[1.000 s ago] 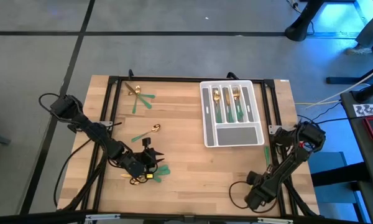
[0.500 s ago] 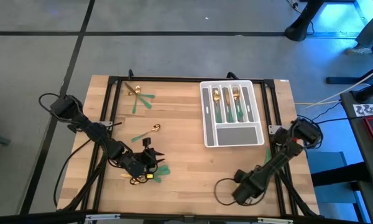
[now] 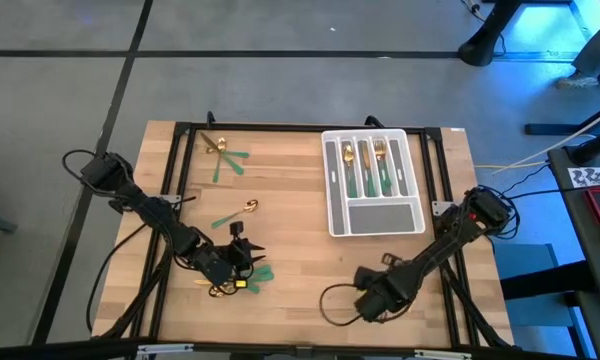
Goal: Sort silverware
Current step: Put the green table knife into the silverware tray
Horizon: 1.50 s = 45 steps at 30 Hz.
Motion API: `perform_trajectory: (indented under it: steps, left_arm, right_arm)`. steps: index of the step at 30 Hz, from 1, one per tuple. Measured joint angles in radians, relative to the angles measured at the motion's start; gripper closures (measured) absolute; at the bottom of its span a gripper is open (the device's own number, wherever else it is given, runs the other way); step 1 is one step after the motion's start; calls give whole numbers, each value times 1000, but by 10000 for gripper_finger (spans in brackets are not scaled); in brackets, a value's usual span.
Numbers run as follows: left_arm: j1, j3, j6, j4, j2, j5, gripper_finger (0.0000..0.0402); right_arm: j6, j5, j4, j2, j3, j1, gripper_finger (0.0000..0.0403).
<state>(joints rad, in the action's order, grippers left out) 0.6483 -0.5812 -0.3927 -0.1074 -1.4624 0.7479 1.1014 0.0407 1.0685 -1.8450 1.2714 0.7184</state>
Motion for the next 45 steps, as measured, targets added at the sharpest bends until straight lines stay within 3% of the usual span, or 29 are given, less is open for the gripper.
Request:
perform_trajectory:
  steps: [4, 9, 17, 28, 36, 40, 45]
  left_arm:
    - [0, 0, 0, -1, 0, 0, 321]
    - [0, 0, 0, -2, 0, 0, 321]
    - [0, 0, 7, -4, 0, 0, 321]
    - [-2, 0, -3, -16, 0, 0, 321]
    - [-2, 0, -6, -17, 0, 0, 321]
    - [0, 0, -6, -16, 0, 0, 321]
    - [0, 0, 0, -17, 0, 0, 321]
  right_arm:
    - [77, 117, 143, 0, -43, 55, 400]
    - [161, 255, 75, 0, -150, 136, 400]
    - [307, 268, -121, 7, -251, 191, 400]
    - [222, 161, -205, 2, -188, 91, 400]
    - [-57, -77, -343, -1, -86, 34, 400]
    - [-142, -63, -234, 0, -56, 44, 400]
    - [-45, -57, 82, 0, -80, 72, 400]
